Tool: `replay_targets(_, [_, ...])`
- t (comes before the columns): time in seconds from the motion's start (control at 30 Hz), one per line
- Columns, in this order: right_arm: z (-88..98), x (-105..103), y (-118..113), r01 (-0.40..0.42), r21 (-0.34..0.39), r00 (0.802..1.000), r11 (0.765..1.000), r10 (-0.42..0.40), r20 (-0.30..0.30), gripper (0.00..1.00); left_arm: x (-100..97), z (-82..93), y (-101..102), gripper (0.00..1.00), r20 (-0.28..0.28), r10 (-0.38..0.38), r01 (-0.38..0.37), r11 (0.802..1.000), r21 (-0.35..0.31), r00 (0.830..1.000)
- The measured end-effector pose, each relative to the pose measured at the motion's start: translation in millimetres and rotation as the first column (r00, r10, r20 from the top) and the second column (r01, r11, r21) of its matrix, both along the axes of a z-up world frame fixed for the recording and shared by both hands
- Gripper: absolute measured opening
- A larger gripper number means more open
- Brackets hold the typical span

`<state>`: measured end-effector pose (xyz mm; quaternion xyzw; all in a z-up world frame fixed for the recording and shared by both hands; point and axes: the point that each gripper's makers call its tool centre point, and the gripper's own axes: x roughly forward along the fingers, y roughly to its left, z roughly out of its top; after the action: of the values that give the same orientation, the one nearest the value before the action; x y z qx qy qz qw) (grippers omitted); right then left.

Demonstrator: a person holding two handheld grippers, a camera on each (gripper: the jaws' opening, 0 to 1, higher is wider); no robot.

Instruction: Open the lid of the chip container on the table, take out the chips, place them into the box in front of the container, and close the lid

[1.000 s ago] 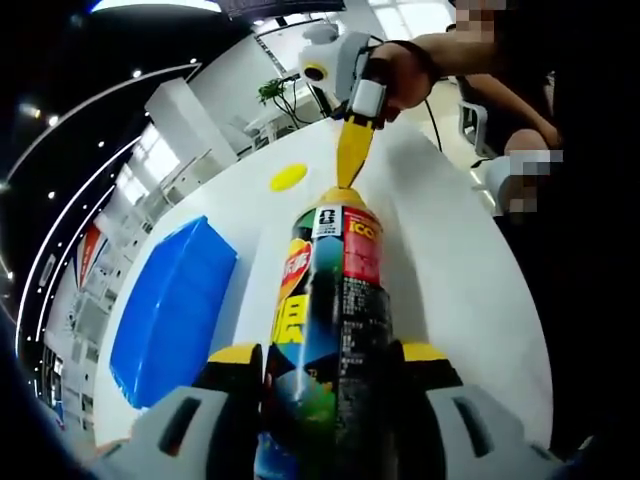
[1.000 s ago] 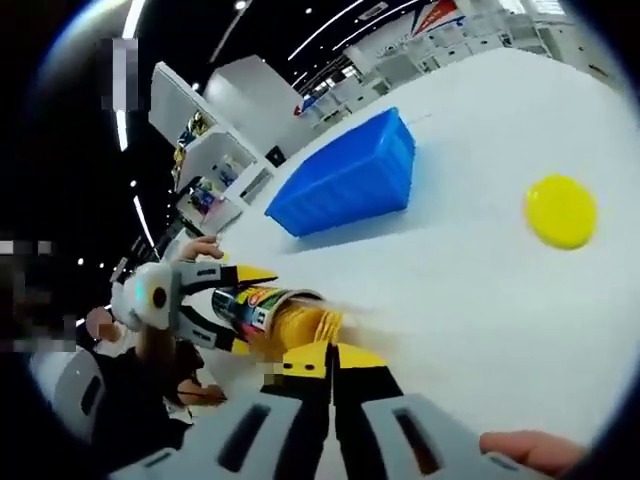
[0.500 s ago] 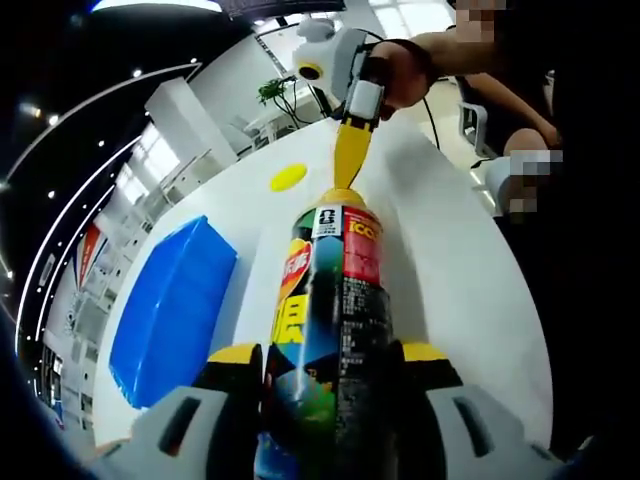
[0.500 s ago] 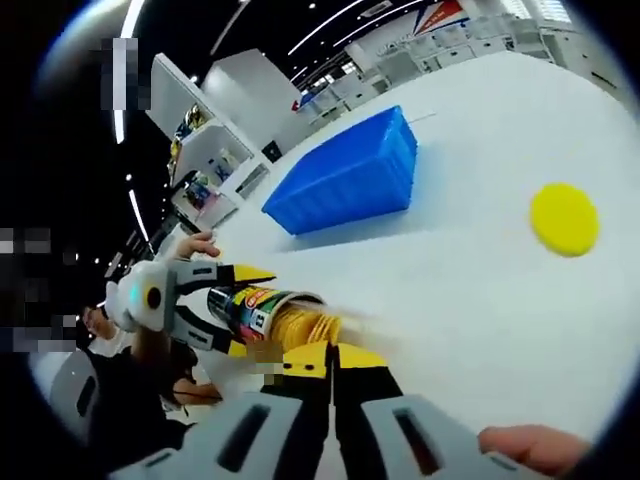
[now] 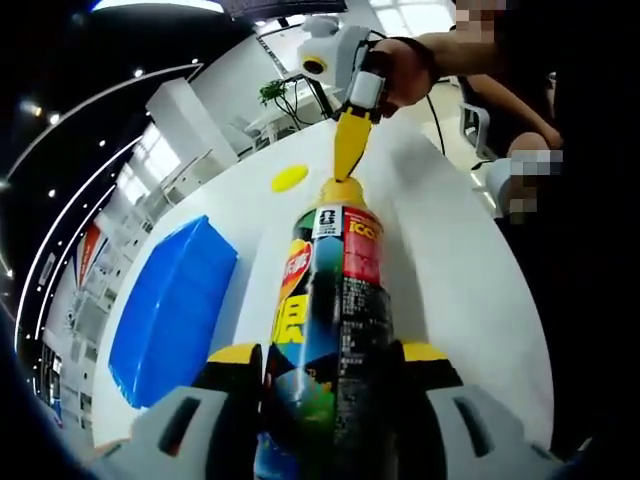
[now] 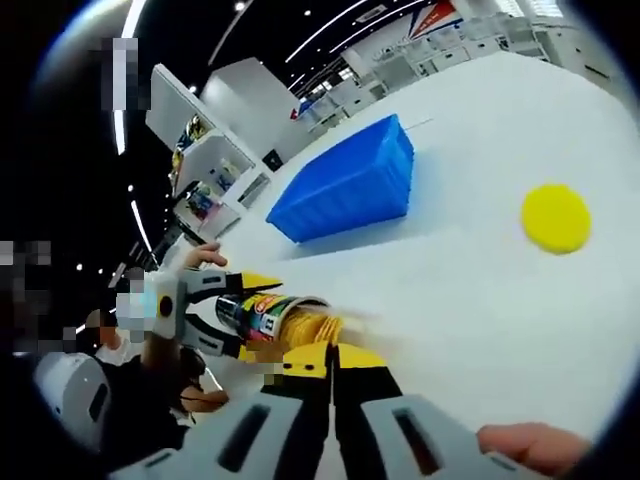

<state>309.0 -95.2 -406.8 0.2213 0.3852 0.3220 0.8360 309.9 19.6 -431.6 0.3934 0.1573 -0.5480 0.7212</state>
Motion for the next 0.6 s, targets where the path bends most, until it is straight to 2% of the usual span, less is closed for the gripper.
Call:
replay_targets(0.37, [10.8, -6, -10, 0.009, -0.027, 1.0, 1.0, -0.008, 0.022, 0.0, -0.1, 0.1, 0, 0.54, -0.003, 0.0, 0.0, 1.0, 0.0, 1.0])
replay_targets(0.6, [17.2, -9, -15, 0.014, -0.075, 0.998, 0.997, -0.01, 0.063, 0.0, -0.5, 0.2, 1, 0.54, -0.006, 0.003, -0.003, 1.0, 0.0, 1.0])
